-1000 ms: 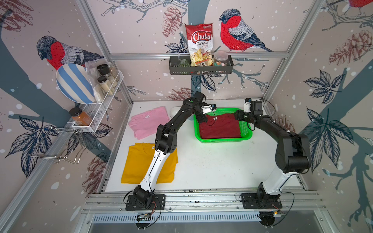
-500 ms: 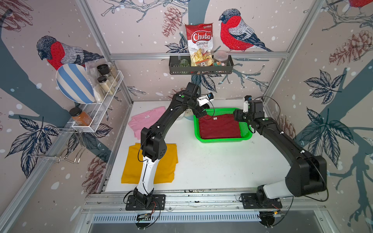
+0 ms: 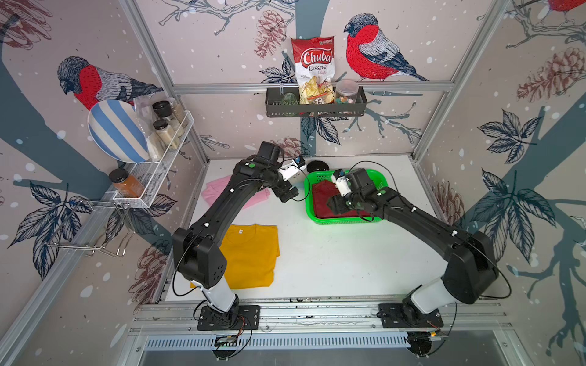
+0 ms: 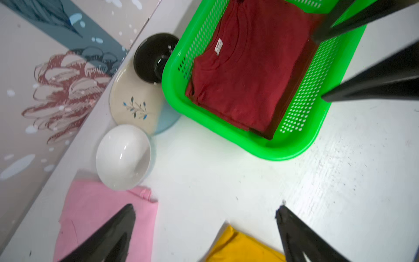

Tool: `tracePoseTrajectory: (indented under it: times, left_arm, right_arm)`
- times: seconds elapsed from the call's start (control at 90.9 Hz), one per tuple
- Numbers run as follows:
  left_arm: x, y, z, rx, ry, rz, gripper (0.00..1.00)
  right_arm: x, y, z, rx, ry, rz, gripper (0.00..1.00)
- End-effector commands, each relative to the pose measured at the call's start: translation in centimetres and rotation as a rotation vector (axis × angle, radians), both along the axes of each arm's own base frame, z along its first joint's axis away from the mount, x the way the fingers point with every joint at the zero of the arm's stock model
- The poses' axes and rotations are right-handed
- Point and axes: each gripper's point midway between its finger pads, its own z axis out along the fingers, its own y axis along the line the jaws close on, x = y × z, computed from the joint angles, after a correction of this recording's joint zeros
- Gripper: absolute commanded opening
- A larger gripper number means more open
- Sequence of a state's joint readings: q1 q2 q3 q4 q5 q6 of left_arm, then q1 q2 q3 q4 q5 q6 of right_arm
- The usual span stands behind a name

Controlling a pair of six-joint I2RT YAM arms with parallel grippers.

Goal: Put the folded t-shirts into the basket
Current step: Pick up the T-shirt from the center of the board.

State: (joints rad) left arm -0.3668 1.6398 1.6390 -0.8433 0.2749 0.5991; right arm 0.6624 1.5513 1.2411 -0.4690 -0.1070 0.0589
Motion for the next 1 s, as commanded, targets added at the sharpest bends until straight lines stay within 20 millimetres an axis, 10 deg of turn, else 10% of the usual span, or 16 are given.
tracePoseTrajectory:
  times: [0.0,0.396,0.506,0.572,0.99]
  left_arm:
    - [-1.1,3.0,0.4,-0.014,0.003,0.052,0.96]
    - [-6.4,15.6,-6.5,0.116,0.143,0.298,0.96]
    - [-7.1,18.5,-8.0,0.154,0.161,0.378,0.96]
    - [-7.4,20.2,-8.9,0.163,0.188,0.438,0.96]
    - [-7.5,26.4,-10.6,0.159,0.277,0.744,0.96]
  right_arm:
    - [-1.8,3.4,-0.1,-0.029,-0.083,0.242,0.75]
    - [-9.5,15.8,-3.7,-0.088,-0.067,0.684,0.76]
    - [-8.3,18.9,-5.1,-0.061,-0.066,0.646,0.78]
    - [-7.5,20.1,-5.9,-0.034,-0.059,0.616,1.00]
    - [-4.5,24.3,-11.0,0.049,0.083,0.563,1.00]
